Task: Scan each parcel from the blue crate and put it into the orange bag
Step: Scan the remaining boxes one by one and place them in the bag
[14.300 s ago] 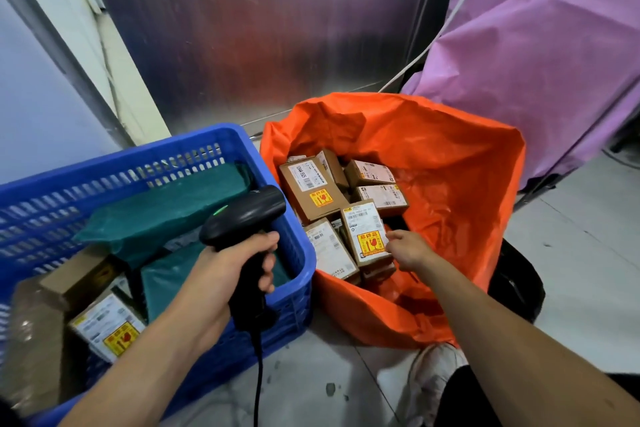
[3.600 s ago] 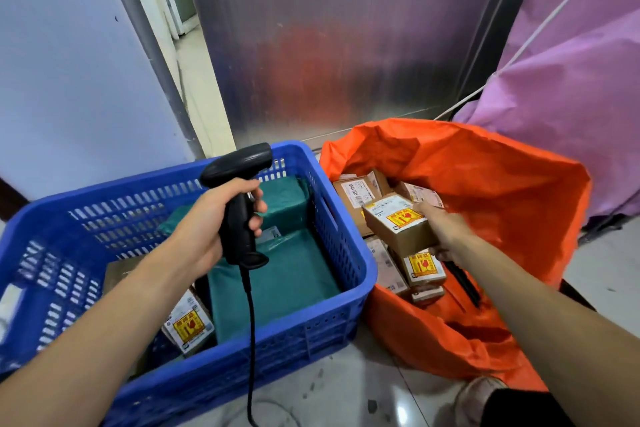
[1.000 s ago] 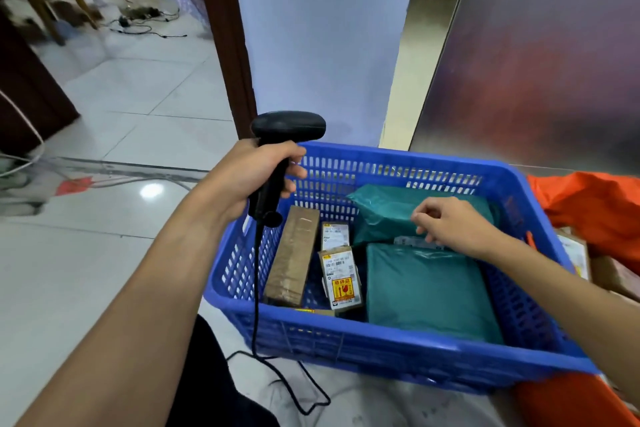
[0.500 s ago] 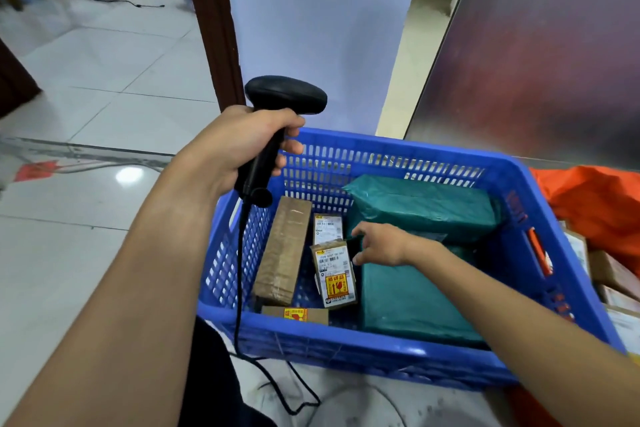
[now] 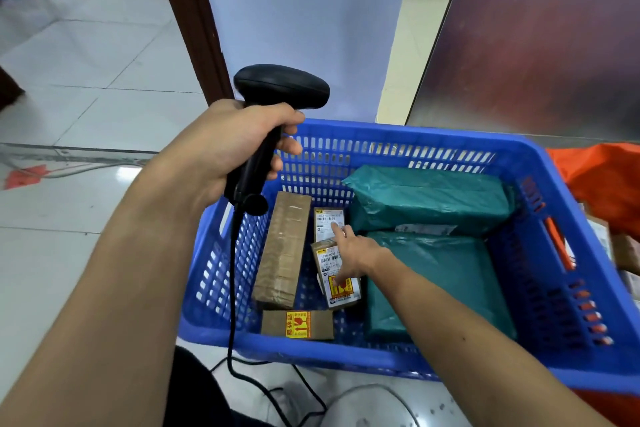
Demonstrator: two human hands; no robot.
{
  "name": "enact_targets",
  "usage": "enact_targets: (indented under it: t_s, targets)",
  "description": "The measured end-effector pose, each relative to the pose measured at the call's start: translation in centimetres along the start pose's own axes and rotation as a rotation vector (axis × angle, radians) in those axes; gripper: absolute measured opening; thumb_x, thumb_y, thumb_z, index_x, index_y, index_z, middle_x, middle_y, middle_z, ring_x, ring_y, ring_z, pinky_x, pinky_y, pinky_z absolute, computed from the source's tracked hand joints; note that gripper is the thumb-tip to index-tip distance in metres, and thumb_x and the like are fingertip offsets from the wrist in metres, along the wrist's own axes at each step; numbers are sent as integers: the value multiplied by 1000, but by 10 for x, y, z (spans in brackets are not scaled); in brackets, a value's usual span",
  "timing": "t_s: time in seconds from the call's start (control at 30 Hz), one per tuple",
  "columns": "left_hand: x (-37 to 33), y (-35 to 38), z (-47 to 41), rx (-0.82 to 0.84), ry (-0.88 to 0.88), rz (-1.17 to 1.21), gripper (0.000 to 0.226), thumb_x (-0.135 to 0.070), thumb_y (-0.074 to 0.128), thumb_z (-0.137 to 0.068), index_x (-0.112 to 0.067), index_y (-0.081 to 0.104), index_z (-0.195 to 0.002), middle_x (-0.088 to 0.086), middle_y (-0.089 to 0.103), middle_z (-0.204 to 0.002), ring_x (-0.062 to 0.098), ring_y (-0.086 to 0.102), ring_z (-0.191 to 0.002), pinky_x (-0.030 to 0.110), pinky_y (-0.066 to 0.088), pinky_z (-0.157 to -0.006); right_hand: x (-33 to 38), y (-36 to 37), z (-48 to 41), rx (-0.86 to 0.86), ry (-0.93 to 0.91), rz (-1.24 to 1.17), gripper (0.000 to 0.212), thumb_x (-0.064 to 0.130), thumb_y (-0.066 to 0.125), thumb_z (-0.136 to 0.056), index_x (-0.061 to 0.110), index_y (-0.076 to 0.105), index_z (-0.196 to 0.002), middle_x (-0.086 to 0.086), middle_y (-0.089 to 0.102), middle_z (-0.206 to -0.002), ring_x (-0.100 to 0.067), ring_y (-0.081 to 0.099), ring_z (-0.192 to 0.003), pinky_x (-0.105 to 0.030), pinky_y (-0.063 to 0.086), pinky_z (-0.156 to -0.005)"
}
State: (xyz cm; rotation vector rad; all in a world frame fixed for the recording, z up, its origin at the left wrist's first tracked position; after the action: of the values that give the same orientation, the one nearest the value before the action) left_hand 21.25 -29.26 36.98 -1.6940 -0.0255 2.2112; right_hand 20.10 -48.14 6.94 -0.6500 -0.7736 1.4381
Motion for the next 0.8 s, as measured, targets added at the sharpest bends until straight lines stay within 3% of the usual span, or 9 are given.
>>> enact_targets:
  t_s: [0.17, 0.3, 0.47, 0.6, 0.8]
  targets:
    - [-2, 1, -1, 11, 11, -5, 19, -30, 72, -94, -11, 71, -91, 5, 76, -77, 12, 56, -51, 28, 52, -55, -2, 10, -3, -62, 6, 73, 115, 47, 89, -75, 8, 18, -157, -16, 30, -160, -34, 53, -132, -45, 48, -107]
    - [-4, 1, -1, 2, 12, 8, 18, -29, 72, -94, -11, 71, -90, 5, 75, -76, 13, 56, -51, 28, 53, -55, 0, 4, -4, -84, 6, 48, 100, 45, 89, -74, 7, 29, -144, -16, 43, -148, -32, 60, -119, -44, 54, -99]
    - [-4, 3, -4, 4, 18, 19, 18, -28, 72, -94, -10, 70, -90, 6, 75, -75, 13, 55, -50, 26, 52, -53, -2, 4, -3, -37, 37, -72, 117, 56, 87, -73, 7, 21, -156, -20, 28, -158, -38, 48, -135, -45, 46, -110]
    - [-7, 8, -4, 20, 24, 57, 19, -27, 72, -94, -8, 69, -93, 8, 74, -76, 14, 54, -49, 27, 51, -52, -4, -5, 10, -32, 56, -158, 91, 57, 84, -76, 7, 46, -142, -18, 36, -147, -37, 52, -127, -44, 48, -105]
    - [-11, 18, -3, 31, 39, 66, 18, -26, 72, -95, -8, 69, -91, 8, 73, -74, 15, 53, -50, 28, 49, -53, -23, -59, 56, -138, 24, -175, 85, 59, 81, -78, 6, 45, -134, -15, 43, -134, -37, 55, -121, -42, 46, -99]
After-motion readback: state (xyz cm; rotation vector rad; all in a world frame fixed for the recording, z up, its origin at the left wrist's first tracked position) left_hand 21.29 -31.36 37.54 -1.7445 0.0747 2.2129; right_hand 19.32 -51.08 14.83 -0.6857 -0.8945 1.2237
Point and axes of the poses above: each hand's wrist, its own z-axis away from the middle knuckle, its own y-axis out of the palm, x = y × z, the point moved 3 cm from there along -z, towards the middle knuckle
